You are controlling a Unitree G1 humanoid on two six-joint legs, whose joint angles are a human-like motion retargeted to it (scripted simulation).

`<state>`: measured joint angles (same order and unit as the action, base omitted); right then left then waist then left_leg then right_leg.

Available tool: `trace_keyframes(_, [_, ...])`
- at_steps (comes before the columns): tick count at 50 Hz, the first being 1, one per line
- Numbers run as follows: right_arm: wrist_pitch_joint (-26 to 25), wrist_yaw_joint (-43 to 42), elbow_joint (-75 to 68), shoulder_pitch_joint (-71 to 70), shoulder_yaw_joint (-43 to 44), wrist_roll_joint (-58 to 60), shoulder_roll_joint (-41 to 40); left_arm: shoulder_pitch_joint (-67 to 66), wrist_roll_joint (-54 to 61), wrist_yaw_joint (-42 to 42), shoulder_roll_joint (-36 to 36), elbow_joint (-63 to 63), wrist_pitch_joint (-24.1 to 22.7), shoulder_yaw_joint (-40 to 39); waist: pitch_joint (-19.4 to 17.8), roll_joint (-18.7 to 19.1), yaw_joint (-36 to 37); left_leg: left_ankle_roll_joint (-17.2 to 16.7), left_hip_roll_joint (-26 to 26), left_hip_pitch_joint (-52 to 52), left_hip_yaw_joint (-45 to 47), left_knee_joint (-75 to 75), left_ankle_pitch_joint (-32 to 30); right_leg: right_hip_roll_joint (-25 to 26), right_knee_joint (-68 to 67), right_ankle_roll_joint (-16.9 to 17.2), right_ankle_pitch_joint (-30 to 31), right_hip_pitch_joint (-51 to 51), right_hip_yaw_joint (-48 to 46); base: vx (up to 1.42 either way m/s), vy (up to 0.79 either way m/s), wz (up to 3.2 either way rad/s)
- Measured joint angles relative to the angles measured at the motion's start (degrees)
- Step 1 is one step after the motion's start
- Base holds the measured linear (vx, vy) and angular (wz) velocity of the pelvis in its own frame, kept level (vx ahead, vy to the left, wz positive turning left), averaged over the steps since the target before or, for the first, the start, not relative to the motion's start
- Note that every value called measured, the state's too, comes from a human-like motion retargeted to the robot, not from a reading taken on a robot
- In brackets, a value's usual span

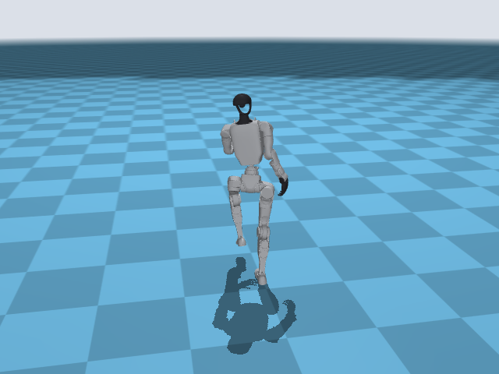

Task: Kungfu

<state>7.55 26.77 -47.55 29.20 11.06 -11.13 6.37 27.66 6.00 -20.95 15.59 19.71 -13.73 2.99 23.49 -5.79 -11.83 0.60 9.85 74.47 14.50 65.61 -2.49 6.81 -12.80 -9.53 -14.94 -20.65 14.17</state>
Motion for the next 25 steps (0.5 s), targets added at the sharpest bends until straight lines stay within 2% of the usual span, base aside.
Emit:
trace_keyframes(2, [0.5, 0.5, 3.1, -5.2, -0.5, -6.5, 1.8, 4.5, 8.9, -0.6, -2.4, -3.3, -0.3, 2.3, -0.5, 0.8, 1.5, -0.4, 0.1, 0.0, -3.6, -6.1, -2.7, -0.9, -0.7, 1.2, 0.5, 0.1, 3.1, 0.39, 0.40, -2.52])
trace_keyframes(6, [1.8, 1.1, 6.5, -19.3, -6.0, -14.8, 5.9, 9.0, 20.0, -4.1, -3.1, -8.9, 0.6, 4.3, -1.4, 2.9, 6.9, -2.8, 4.4, -3.8, -11.3, -18.7, -6.4, -2.9, -5.3, 4.7, 2.3, -4.0, 9.7, 0.23, 0.64, -3.66])
trace_keyframes(8, [2.7, 1.7, 6.8, -27.4, -10.2, -16.6, 6.2, 9.3, 22.3, -6.5, -2.6, -10.9, 1.4, 4.6, -3.1, 4.3, 11.0, -7.8, 5.9, -9.6, -17.6, -27.0, -10.9, -2.7, -10.9, 7.0, 2.8, -8.1, 13.7, 0.02, 0.89, -4.65])
trace_keyframes(10, [3.2, 2.8, 6.3, -35.8, -15.0, -18.5, 4.7, 8.7, 23.1, -9.2, -2.9, -12.1, 1.8, 4.7, -5.6, 5.2, 14.6, -14.3, 6.7, -17.0, -22.4, -35.1, -19.6, -2.4, -18.3, 10.7, 3.1, -13.6, 17.5, -0.21, 1.01, -4.51])
trace_keyframes(11, [3.2, 3.8, 6.1, -39.8, -17.3, -20.3, 3.5, 8.5, 23.3, -10.6, -3.7, -12.2, 1.5, 5.2, -7.2, 4.2, 16.0, -15.1, 7.3, -19.8, -19.1, -37.7, -14.8, -3.8, -23.1, 14.7, 3.1, -17.8, 17.2, -0.23, 1.09, -3.81])
trace_keyframes(12, [3.0, 4.9, 5.9, -43.5, -19.7, -22.2, 2.3, 8.1, 23.2, -12.0, -4.8, -12.0, 1.3, 6.1, -8.7, 3.1, 16.7, -14.4, 7.7, -21.7, -15.1, -38.5, -7.9, -5.9, -28.0, 18.5, 3.3, -22.3, 15.8, -0.31, 1.03, -2.79])
trace_keyframes(13, [2.6, 6.3, 6.0, -46.4, -22.0, -24.2, 1.0, 7.4, 22.6, -13.5, -6.4, -11.1, 1.1, 7.7, -10.1, 1.8, 16.2, -10.9, 7.5, -21.9, -9.6, -35.6, 3.5, -9.3, -33.3, 21.8, 3.9, -27.6, 12.2, -0.33, 0.91, -2.13])
trace_keyframes(14, [2.1, 8.2, 5.9, -48.5, -24.5, -25.9, -0.8, 6.0, 21.1, -15.5, -8.3, -9.1, 0.4, 9.4, -11.0, 2.3, 15.6, -9.5, 8.7, -20.2, -7.2, -31.3, 8.4, -12.5, -38.1, 23.5, 4.1, -32.4, 5.1, -0.29, 0.79, -1.77])
trace_keyframes(15, [1.5, 10.2, 5.7, -50.1, -27.1, -27.4, -2.9, 4.4, 19.2, -17.9, -10.3, -6.5, -0.6, 11.4, -11.5, 3.8, 15.1, -9.1, 10.5, -17.4, -6.4, -26.4, 10.1, -15.7, -42.5, 24.5, 4.0, -37.0, -3.7, -0.28, 0.62, -1.27])
trace_keyframes(16, [1.3, 12.9, 4.7, -50.6, -28.9, -28.2, -5.0, 3.3, 16.6, -20.8, -12.8, -0.7, -1.8, 12.8, -8.2, 3.5, 13.7, -8.1, 10.0, -11.0, -4.5, -24.6, 9.7, -19.8, -45.6, 24.5, 4.3, -44.4, -9.3, -0.31, 0.52, -0.71])
trace_keyframes(17, [0.8, 15.6, 3.2, -51.1, -30.1, -28.5, -7.3, 2.2, 14.1, -23.2, -15.2, 5.7, -2.1, 13.8, -6.8, 4.2, 12.6, -7.2, 10.0, -5.9, -4.0, -21.7, 10.2, -23.3, -48.0, 24.1, 4.0, -48.9, -15.5, -0.38, 0.48, -0.26])
trace_keyframes(18, [0.0, 18.3, 0.9, -51.5, -30.2, -27.7, -10.0, 1.4, 11.7, -24.2, -17.3, 13.1, -0.6, 14.1, -9.2, 6.9, 11.8, -6.5, 11.1, -3.0, -6.4, -16.6, 12.6, -25.4, -48.7, 22.7, 2.6, -47.6, -22.8, -0.42, 0.46, -0.51])
trace_keyframes(20, [-2.2, 17.2, -2.3, -53.0, -31.0, -28.0, -12.8, 0.2, 16.3, -26.2, -24.6, 24.6, 1.5, 14.8, -14.7, 7.8, 13.1, -5.1, 13.0, -1.1, -7.0, -10.0, 16.2, -30.7, -49.1, 13.7, -2.3, -46.4, -32.0, -0.43, 0.29, -0.71])
trace_keyframes(22, [2.7, 13.9, -2.9, -52.9, -33.0, -30.1, -13.5, -0.9, 27.9, -28.0, -28.5, 29.5, 1.7, 13.7, -15.2, 3.5, 12.7, -3.2, 12.2, 0.3, -1.0, -7.3, 18.1, -33.0, -48.4, 14.9, -6.4, -51.8, -26.1, -0.21, 0.16, -0.07])
trace_keyframes(23, [5.1, 12.3, -2.6, -52.2, -34.2, -30.5, -13.0, -1.9, 31.7, -26.5, -29.2, 29.7, 0.6, 15.3, -13.8, 1.2, 11.3, -2.5, 10.8, 1.5, 2.2, -6.8, 18.6, -34.4, -48.5, 17.4, -6.6, -56.2, -20.4, -0.10, 0.17, 0.64])
trace_keyframes(25, [8.2, 10.9, -1.3, -51.1, -35.7, -28.8, -10.9, -3.2, 31.1, -23.5, -28.4, 28.1, -2.1, 18.4, -13.8, 2.2, 9.7, -1.8, 9.6, 4.1, 1.4, -6.0, 18.3, -32.1, -49.7, 16.8, -6.6, -59.2, -18.8, -0.14, 0.22, 0.40])
